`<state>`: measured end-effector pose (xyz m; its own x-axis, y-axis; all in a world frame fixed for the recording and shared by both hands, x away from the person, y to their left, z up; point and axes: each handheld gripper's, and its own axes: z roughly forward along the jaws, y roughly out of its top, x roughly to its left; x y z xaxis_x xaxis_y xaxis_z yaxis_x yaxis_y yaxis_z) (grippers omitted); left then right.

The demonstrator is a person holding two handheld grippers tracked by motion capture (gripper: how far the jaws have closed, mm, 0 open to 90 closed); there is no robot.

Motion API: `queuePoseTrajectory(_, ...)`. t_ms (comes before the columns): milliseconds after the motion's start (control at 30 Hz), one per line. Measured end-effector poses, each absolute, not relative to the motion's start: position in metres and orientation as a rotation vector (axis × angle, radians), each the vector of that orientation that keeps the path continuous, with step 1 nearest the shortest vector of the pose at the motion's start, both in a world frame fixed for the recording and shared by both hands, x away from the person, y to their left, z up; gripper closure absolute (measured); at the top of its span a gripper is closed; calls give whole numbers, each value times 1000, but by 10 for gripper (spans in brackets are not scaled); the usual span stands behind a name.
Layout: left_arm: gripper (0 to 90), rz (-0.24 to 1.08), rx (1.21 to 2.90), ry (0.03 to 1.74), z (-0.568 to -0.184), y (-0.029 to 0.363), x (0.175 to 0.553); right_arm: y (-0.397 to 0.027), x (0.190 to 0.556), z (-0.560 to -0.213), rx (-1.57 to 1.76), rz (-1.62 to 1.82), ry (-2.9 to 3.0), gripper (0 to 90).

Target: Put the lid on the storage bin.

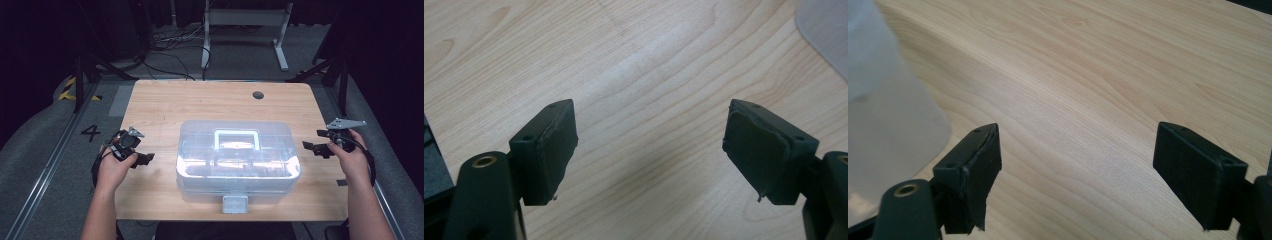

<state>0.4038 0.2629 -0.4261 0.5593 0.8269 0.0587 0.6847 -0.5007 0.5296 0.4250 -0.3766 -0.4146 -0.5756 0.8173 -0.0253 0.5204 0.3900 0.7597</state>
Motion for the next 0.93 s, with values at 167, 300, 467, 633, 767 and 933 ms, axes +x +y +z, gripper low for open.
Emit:
queuePoseTrajectory(167, 214, 433, 2291, 1198, -435, 267, 406, -379, 434, -440, 1181, 990, 2235, 199)
queuePoseTrajectory(300, 209, 447, 2291, 1180, -440, 267, 407, -379, 437, -450, 1178, 976, 2227, 200)
queuePoseTrajectory(467, 208, 466, 2307, 1156, -444, 267, 409, -376, 441, -463, 1195, 977, 2221, 199)
queuePoseTrajectory(633, 208, 467, 2306, 1175, -446, 265, 410, -371, 440, -472, 1234, 922, 2202, 199)
queuePoseTrajectory(767, 208, 446, 2291, 1206, -450, 260, 410, -364, 438, -478, 1253, 913, 2205, 199)
queuePoseTrajectory(933, 206, 440, 2295, 1209, -452, 258, 411, -360, 437, -480, 1282, 963, 2171, 195)
